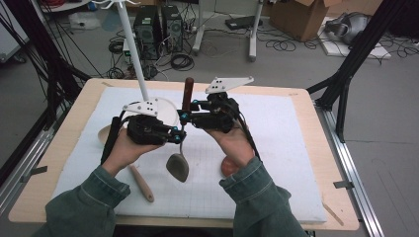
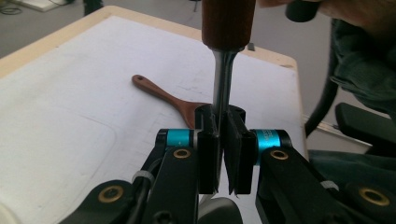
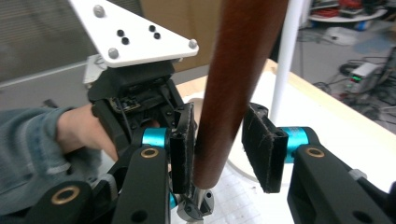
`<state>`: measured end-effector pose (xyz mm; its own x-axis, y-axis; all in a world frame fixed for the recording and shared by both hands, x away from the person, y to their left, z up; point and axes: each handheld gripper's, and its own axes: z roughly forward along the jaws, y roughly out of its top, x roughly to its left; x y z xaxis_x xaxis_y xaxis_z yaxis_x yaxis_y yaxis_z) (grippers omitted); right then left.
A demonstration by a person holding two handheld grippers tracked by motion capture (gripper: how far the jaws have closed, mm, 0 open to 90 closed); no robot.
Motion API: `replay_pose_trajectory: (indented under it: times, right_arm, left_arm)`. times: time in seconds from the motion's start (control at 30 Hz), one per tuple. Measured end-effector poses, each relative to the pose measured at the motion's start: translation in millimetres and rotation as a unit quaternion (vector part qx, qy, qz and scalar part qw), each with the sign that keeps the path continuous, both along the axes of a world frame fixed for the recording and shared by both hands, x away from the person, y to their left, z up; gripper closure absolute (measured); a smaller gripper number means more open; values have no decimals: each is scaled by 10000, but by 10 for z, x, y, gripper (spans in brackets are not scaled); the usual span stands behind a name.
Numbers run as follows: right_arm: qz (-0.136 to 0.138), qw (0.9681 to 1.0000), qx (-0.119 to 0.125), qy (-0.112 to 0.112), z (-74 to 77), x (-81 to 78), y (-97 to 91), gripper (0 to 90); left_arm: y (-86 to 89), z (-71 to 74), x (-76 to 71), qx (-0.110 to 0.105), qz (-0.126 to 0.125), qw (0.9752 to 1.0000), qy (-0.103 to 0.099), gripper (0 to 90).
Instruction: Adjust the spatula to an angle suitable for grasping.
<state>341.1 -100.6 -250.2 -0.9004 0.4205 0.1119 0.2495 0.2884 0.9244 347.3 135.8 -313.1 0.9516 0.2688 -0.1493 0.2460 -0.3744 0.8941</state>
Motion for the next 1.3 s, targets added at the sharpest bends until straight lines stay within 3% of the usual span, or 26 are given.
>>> replay_pose_trajectory:
  times: [0.03, 0.1, 0.23, 0.33, 0.4, 0.47, 0.6, 0.8, 1.07, 1.13, 1.2, 1.3]
  right_arm:
    - [-182, 9997, -59, -123, 8, -31, 30, 648]
    - [-339, 9992, -110, -154, 15, -52, 50, 650]
    - [-422, 9987, -177, -217, 16, -70, 83, 683]
    - [-227, 9995, -130, -160, 15, -45, 86, 714]
    - [55, 10000, 13, 63, 3, -4, 76, 734]
    - [412, 9991, 78, 113, -5, 37, 58, 737]
    - [712, 9974, 26, 77, -7, 52, 49, 738]
    - [1141, 9934, 87, 30, -11, 67, 56, 738]
    - [1435, 9896, 78, 70, -20, 67, 72, 737]
    - [1354, 9905, 179, 127, -34, 88, 52, 720]
    - [1312, 9910, 207, 138, -38, 92, 41, 705]
    - [1105, 9934, 278, 137, -38, 97, -12, 597]
  left_arm:
    - [-4, 4, -5, -7, 65, 10000, -29, 838]
    - [-5, 11, -9, 0, 174, 9998, -65, 838]
    - [0, 13, -4, -17, 241, 9997, -71, 838]
    - [7, 9, -3, 13, 185, 9998, -90, 833]
    - [20, 5, 9, -4, 73, 10000, 19, 820]
    - [37, 1, 22, -131, -53, 9998, 152, 791]
    - [103, 14, 48, -363, -308, 9981, 388, 753]
    - [101, 23, 43, -316, -555, 9970, 435, 749]
    - [79, 60, 8, -187, -667, 9970, 338, 811]
    - [66, 76, -19, -133, -589, 9979, 214, 833]
    - [63, 85, -23, -136, -607, 9978, 222, 836]
    - [64, 86, -28, -93, -557, 9982, 202, 837]
